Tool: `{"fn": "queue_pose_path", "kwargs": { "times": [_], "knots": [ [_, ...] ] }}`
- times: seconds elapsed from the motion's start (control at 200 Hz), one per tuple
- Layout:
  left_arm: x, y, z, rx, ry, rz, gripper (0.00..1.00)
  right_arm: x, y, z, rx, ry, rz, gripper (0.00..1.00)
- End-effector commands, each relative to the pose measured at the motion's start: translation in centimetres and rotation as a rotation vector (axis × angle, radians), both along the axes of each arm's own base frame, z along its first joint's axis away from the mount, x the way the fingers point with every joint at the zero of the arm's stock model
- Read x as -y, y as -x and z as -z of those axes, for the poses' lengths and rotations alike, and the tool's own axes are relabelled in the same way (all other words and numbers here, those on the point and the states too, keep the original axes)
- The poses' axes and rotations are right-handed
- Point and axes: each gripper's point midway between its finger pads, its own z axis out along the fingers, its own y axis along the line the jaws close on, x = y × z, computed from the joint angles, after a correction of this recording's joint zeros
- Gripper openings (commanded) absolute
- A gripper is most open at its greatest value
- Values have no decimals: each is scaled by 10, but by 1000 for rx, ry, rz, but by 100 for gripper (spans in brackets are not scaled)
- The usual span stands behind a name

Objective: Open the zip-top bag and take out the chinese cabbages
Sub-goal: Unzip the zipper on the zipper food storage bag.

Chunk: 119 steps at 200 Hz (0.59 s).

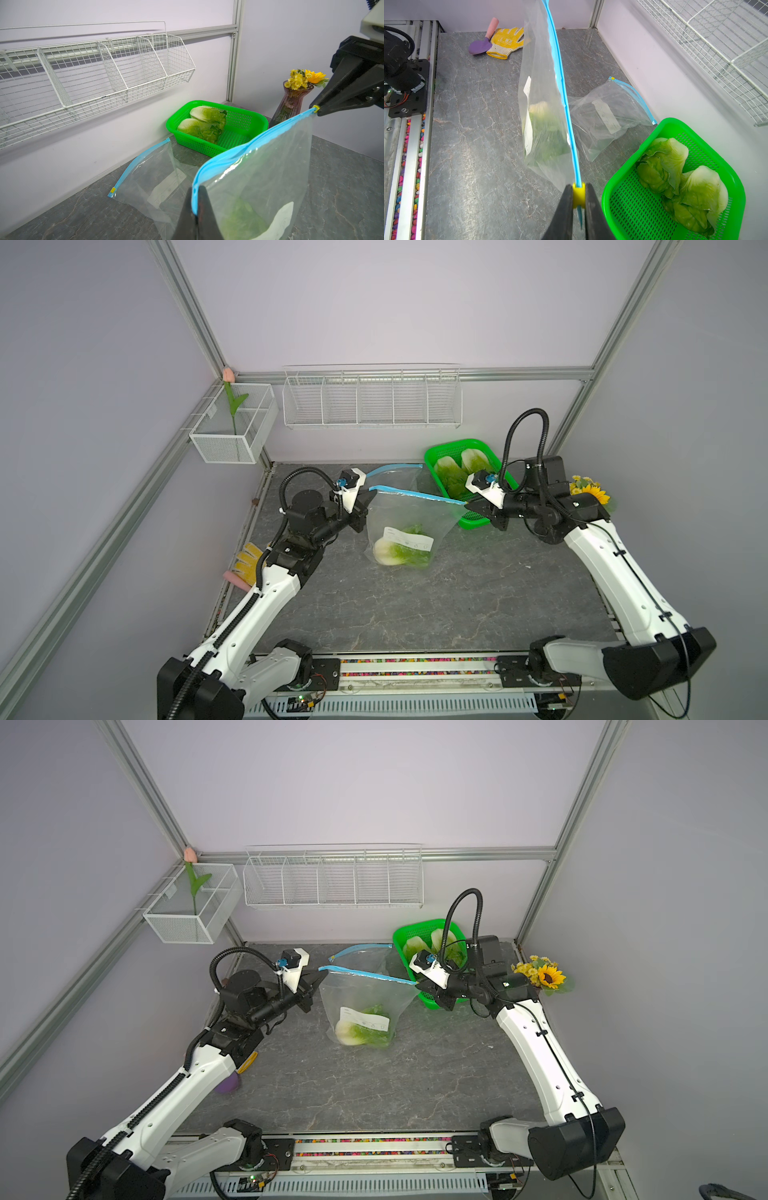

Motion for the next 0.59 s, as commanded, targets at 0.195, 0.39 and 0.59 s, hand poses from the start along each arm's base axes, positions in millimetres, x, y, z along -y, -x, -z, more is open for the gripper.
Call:
{"fn": "queue_pose_path", "kwargs": {
  "times": [0.195, 0.39, 0.59],
  "knots": [
    [-3, -4, -3, 16, 3, -5, 0, 19, -24, -40, 85, -123, 247, 70],
    [-8, -2, -7, 34, -6, -23, 0, 37, -24, -66, 12, -324, 479, 78],
    [-11, -1, -10, 50, 7, -41, 0, 30, -12, -43, -180, -461, 524, 82]
  ]
}}
